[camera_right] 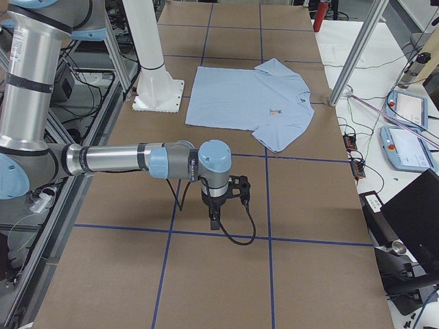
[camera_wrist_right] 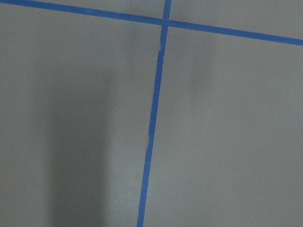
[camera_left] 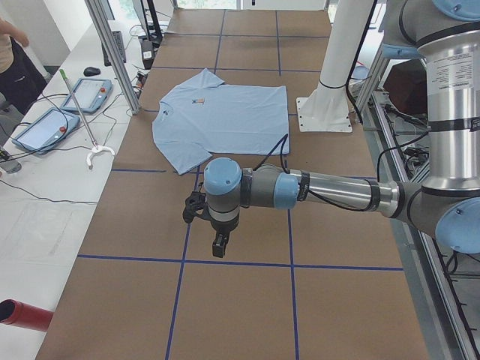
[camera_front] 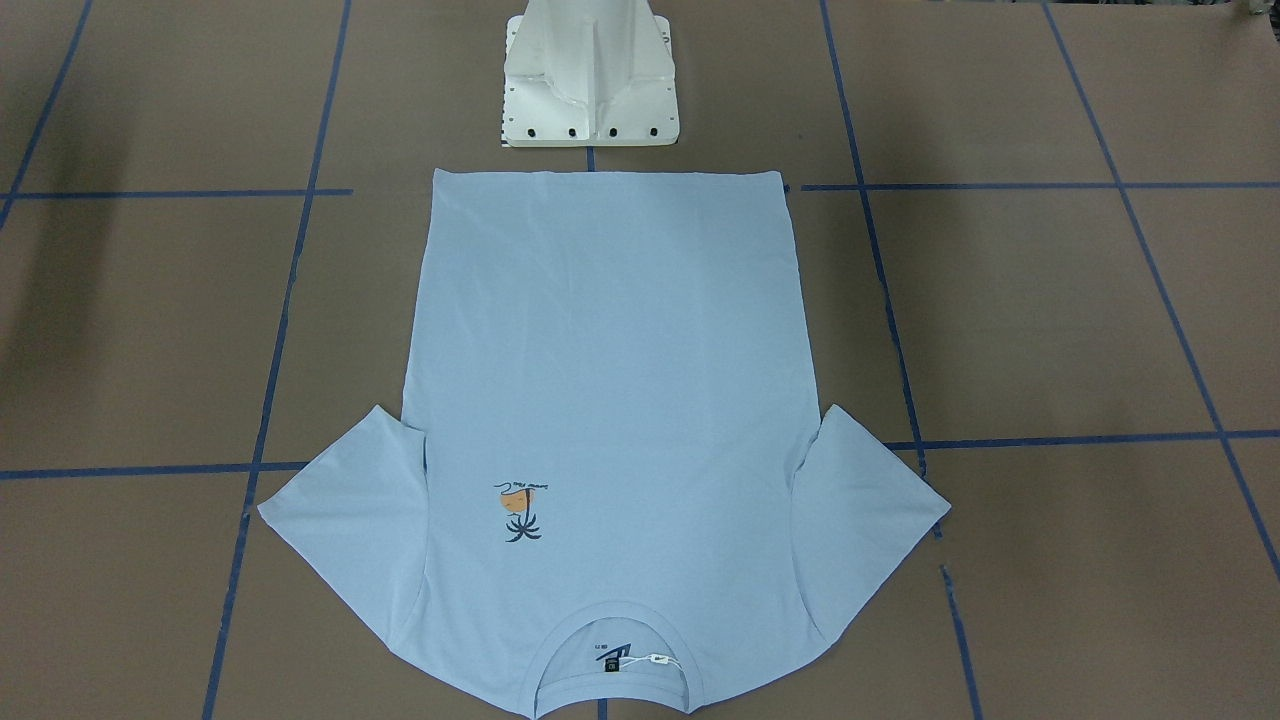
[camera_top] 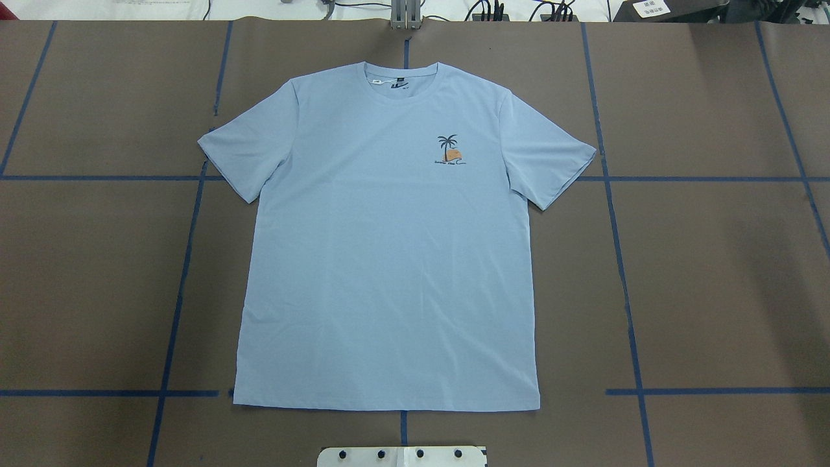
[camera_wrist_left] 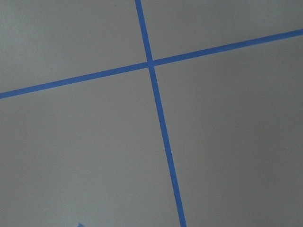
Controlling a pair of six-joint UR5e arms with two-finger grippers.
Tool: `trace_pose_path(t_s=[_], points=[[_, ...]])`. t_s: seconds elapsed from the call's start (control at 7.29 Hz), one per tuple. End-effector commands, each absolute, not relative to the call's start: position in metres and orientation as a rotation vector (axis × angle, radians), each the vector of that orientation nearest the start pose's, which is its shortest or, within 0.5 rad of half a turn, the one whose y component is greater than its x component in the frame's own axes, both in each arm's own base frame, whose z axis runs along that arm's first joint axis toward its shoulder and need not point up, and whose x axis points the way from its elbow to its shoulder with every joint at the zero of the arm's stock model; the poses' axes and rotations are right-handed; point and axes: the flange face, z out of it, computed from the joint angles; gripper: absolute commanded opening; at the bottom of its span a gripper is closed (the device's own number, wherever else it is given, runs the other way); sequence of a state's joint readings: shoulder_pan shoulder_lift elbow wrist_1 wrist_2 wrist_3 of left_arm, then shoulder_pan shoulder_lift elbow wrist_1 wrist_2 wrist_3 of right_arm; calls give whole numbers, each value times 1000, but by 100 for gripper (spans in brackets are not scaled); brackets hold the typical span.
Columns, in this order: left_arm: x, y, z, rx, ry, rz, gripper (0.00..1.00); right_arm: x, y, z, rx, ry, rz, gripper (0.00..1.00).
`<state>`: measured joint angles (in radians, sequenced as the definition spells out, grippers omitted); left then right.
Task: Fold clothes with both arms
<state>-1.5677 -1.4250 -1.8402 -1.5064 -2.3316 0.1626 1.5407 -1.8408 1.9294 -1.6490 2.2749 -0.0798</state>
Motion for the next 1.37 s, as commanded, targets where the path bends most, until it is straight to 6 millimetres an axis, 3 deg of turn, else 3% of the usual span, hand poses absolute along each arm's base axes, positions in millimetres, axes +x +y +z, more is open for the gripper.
trace_pose_path(t_s=[0.0,0.27,0.41,0.82,0.96,1.1,1.23], points=[[-63,-432,600,119,755,181,100,57,-380,611,30,-704,-111,100],[-63,-433,591,138,751,188,100,57,-387,602,51,-703,-118,100],[-63,-435,583,161,737,200,100,55,-401,588,80,-703,-128,100],[-59,-457,558,400,720,298,100,1,-511,491,260,-700,-292,100],[-58,-495,533,588,696,367,100,-21,-539,470,290,-704,-326,100],[-57,-520,534,693,684,406,100,-26,-560,468,325,-713,-317,100],[-57,-521,543,687,700,380,100,-28,-570,483,354,-725,-313,100]])
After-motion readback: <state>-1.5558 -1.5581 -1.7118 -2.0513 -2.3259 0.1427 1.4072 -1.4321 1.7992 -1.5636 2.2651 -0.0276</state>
